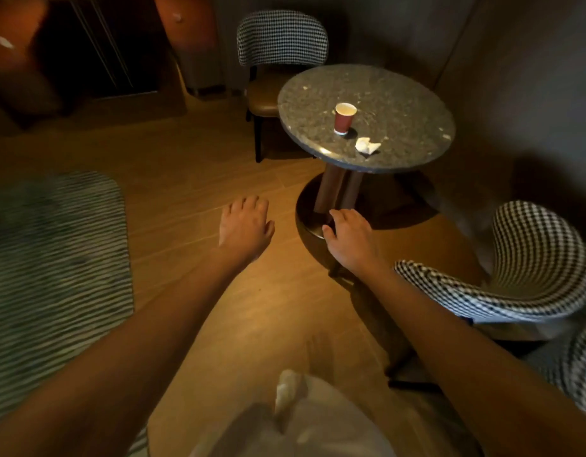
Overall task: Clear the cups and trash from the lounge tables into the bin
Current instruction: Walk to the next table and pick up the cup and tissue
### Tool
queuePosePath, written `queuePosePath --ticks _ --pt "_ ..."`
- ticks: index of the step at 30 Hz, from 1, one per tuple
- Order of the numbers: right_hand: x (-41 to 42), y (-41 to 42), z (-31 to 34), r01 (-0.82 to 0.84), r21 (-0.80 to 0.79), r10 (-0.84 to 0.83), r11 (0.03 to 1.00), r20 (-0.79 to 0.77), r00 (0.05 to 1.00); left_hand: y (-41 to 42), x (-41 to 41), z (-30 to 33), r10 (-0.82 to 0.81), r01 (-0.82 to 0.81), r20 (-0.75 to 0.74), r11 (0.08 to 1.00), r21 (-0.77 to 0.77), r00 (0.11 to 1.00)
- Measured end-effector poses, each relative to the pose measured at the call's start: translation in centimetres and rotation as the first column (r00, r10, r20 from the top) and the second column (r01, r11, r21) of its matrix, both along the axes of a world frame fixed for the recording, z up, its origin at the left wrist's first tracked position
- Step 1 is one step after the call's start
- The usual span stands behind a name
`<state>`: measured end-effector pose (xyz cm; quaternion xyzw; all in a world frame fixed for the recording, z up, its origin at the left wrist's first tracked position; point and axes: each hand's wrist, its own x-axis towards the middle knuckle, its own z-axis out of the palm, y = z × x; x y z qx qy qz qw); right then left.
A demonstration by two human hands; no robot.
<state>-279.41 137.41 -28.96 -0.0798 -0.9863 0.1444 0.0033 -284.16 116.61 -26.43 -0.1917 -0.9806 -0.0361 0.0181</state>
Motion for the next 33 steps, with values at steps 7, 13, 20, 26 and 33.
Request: queuePosePath --ticks 7,13,20,26,33 --pt "-9.7 3.3 -1.4 0.079 -0.010 -0.078 0.997 0.099 0.992 2.5 -10.4 -2.7 -0.025 0.025 0.087 1.000 -0.006 0.996" --pt "-20.5 6.1 -2.7 0.160 -0.010 -0.159 0.987 0.057 0.986 5.3 -23.3 -4.0 -0.098 0.098 0.075 0.995 0.005 0.992" --pt "-31.3 10.1 -2.3 0.291 -0.097 -0.293 0.952 -0.001 0.956 9.9 -36.7 -3.6 -0.214 0.212 0.078 0.976 0.043 0.974" --pt "-37.4 14.2 -3.0 0.416 -0.246 -0.429 0.875 0.001 0.903 14.8 -45.2 -4.8 -0.341 0.340 0.094 0.940 0.027 0.935" --pt "-44.7 18.5 -7.3 0.477 -0.555 -0.518 0.681 0.096 0.850 21.7 -54.6 -6.0 -0.380 0.383 0.157 0.924 0.014 0.912"
